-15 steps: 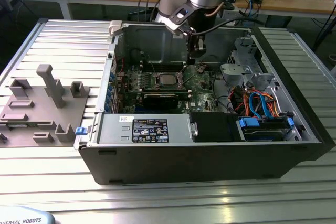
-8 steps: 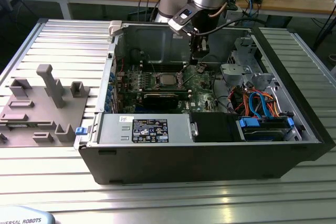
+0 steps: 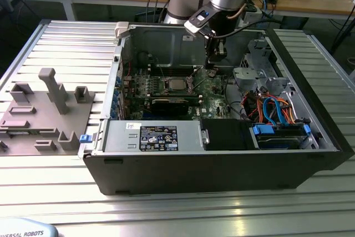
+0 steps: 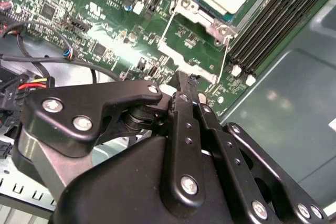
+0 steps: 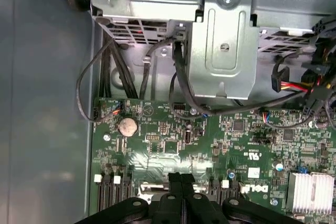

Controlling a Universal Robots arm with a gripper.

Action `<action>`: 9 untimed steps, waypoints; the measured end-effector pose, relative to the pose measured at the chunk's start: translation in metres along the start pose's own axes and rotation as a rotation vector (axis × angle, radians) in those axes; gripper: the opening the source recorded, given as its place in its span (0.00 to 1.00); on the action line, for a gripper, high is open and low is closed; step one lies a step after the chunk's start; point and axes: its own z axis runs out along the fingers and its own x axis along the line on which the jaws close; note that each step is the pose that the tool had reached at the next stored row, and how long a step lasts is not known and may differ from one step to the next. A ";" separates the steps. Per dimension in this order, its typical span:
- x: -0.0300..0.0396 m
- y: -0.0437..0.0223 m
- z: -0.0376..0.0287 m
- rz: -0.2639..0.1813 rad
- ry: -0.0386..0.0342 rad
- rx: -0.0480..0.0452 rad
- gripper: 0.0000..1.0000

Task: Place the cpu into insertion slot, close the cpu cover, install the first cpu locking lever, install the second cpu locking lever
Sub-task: 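Close the cpu cover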

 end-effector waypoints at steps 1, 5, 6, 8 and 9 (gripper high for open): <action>-0.0002 0.0028 0.0009 0.000 0.0002 0.0013 0.11; -0.0003 0.0074 0.0058 0.000 0.0075 0.0035 0.11; -0.0003 0.0080 0.0068 0.000 0.0089 0.0037 0.11; -0.0003 0.0092 0.0088 -0.001 0.0112 0.0042 0.11; -0.0003 0.0098 0.0100 -0.001 0.0119 0.0045 0.11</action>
